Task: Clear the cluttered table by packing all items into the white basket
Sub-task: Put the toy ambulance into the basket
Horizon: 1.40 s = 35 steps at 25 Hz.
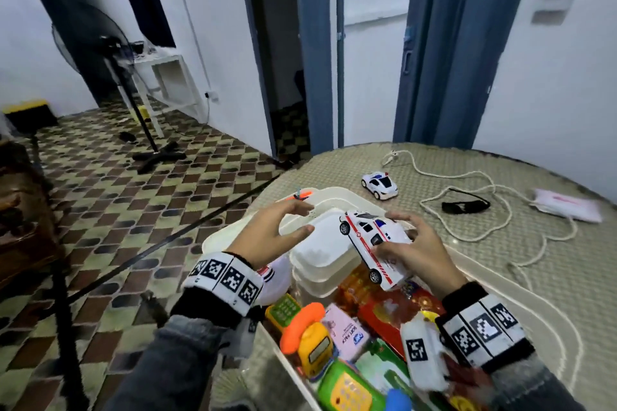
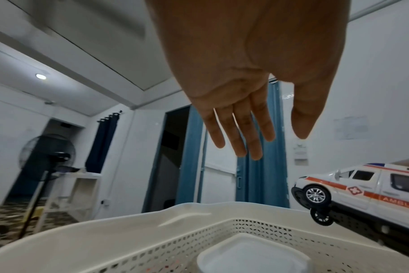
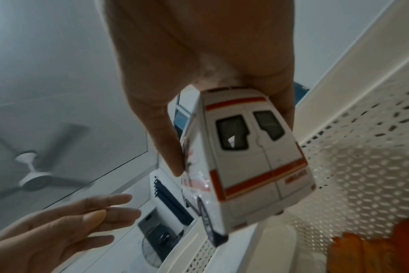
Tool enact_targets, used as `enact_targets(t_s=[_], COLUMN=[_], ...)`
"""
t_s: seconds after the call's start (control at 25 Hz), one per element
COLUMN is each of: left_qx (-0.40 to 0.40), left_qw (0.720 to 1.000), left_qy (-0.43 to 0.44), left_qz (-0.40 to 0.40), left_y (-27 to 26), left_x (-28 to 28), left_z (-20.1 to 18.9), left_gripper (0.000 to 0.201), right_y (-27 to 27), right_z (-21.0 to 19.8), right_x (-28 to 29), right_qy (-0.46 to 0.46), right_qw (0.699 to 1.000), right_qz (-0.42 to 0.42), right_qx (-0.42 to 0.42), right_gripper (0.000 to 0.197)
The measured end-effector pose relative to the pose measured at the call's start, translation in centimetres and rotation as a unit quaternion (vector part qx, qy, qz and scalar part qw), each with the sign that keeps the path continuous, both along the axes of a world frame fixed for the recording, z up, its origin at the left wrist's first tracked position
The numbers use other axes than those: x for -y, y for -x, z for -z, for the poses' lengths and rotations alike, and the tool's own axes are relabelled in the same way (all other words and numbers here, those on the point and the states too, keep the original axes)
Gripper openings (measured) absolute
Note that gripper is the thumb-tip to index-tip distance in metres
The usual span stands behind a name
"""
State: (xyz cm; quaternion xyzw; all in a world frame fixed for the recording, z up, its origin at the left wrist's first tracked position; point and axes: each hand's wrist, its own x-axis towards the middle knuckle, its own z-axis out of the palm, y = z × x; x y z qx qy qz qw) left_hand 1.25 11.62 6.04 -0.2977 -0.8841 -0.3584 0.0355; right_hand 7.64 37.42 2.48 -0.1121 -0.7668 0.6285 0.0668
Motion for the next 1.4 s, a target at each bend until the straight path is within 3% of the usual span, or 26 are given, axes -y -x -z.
enact_targets(t_s=[0.24,0.48,0.84,1.0,1.2,1.4], left_qx=[0.022,0.019,0.0,0.048,0.099,0.148], left_qw=[0.995,0.984,0.945,0.914,0.9,0.884], left_qy=[0.024,0.082,0.142,0.188,0.076,-0.002], left_qz=[0.097,0.16,0.293,0.357,0.418,0.443], left_y=[3.7,7.9,12.4,14.7,16.1,16.1], left_x=[-2.8,-6.6,-13.6,-16.2,-16.8,-16.9], left_z=[0.7,1.0,3.2,5.5,7.2,7.9], left_gripper=[0.03,0.033,0.05,0.033,0.015,0.026], right_y=[-1.7,-1.7,-2.7,-3.6,-5.0,-5.3], right_z=[1.6,1.4,2.3,2.4,1.8,3.0], right_x=[-0.3,-1.9,-2.5,-1.5,0.1,1.4], right_qy=[-0.02,-0.124,-0.179,-0.199,-0.205,-0.2], right_qw=[0.998,0.991,0.979,0.971,0.965,0.959], right_qz=[0.054,0.043,0.014,-0.004,0.001,-0.016], right_qx=[0.017,0.04,0.095,0.134,0.161,0.202], right_gripper=[0.059,0.055,0.067,0.072,0.068,0.07])
